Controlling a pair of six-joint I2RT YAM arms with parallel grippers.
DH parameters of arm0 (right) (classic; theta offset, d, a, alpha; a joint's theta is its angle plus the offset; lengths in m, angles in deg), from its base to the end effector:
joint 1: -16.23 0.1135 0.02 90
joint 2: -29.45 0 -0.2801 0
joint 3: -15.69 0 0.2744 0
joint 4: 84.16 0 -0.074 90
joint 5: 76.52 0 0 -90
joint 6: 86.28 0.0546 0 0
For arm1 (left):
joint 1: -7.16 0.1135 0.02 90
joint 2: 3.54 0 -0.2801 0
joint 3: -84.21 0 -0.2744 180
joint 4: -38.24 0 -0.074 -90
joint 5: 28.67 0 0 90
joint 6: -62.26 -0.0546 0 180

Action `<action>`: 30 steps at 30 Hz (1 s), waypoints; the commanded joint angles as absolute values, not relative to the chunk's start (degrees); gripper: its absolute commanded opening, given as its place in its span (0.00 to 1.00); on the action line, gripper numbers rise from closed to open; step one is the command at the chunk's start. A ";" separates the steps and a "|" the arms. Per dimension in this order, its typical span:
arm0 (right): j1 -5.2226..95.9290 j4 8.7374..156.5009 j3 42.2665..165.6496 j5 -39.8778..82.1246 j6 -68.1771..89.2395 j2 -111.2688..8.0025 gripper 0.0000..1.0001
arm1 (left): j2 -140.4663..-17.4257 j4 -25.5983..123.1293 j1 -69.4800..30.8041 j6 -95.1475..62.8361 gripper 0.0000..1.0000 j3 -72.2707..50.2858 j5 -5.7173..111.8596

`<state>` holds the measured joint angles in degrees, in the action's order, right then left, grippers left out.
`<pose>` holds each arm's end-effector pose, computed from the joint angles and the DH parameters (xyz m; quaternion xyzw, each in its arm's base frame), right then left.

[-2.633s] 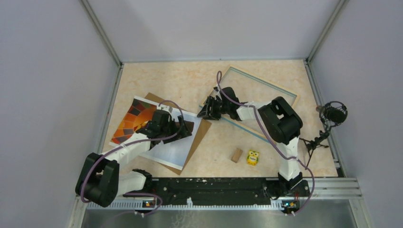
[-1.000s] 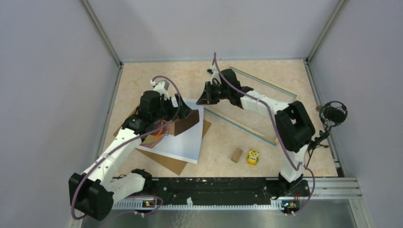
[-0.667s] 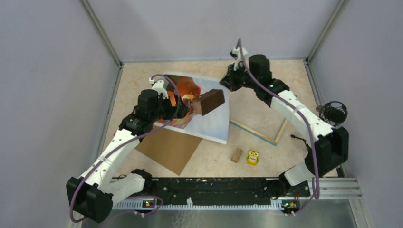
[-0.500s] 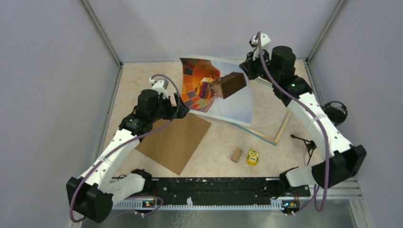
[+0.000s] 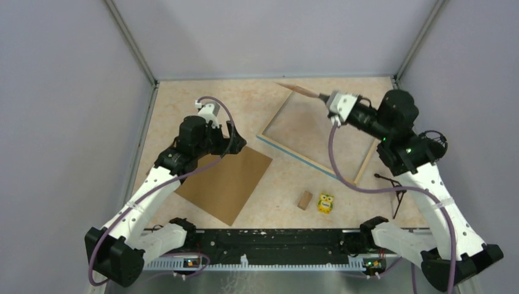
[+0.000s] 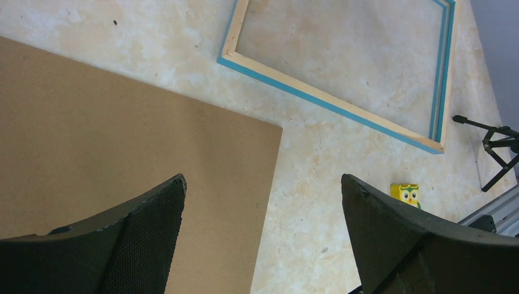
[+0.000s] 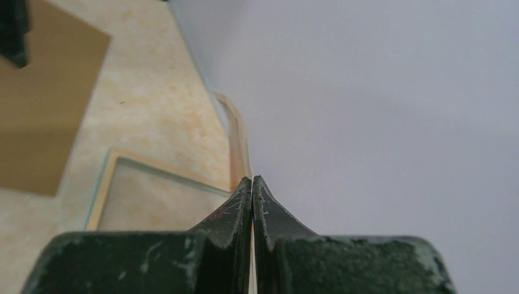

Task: Put the photo into the frame
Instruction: Turn over the photo from the photo frame.

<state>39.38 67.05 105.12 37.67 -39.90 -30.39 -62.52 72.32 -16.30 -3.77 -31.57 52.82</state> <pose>0.2134 0.1156 0.4929 -0.5024 0.4912 0.0211 0.7113 0.2362 -0.1113 0.3169 0.0339 0.8587 -0.2625 0.4388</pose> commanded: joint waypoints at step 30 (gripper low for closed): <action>44.48 55.44 69.62 14.34 39.27 -16.26 0.99 | -65.63 67.17 -17.62 -6.91 0.98 -27.62 51.54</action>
<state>43.93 71.18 64.31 25.95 11.64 -14.67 -64.62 70.57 -17.37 -5.65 -30.32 51.97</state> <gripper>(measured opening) 0.988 0.986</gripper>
